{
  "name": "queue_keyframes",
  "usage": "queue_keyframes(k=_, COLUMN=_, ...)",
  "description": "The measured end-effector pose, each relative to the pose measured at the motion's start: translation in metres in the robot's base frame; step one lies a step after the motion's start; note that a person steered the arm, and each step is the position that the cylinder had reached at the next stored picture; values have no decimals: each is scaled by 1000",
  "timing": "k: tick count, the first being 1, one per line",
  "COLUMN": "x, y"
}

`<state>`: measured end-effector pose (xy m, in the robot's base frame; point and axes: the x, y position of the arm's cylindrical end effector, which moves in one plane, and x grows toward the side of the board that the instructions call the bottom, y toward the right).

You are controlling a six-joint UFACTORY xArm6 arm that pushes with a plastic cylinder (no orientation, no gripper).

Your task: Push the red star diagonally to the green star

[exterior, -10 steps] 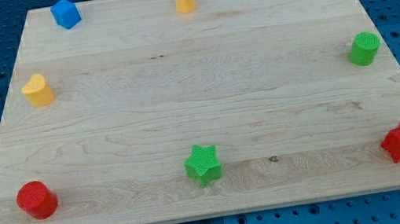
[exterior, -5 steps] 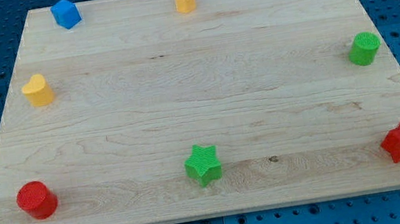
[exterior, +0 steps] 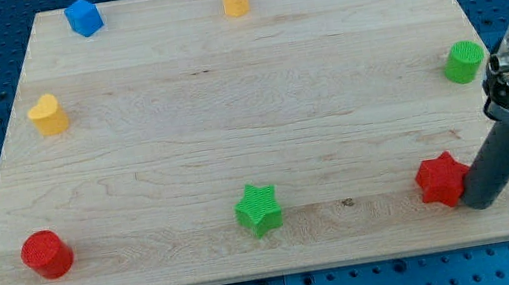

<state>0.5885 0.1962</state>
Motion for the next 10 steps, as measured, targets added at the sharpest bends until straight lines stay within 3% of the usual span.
queue_keyframes(k=4, x=-53, y=-44)
queue_keyframes(k=6, x=-37, y=-36)
queue_keyframes(k=8, x=-20, y=-69)
queue_keyframes(k=10, x=-31, y=-77)
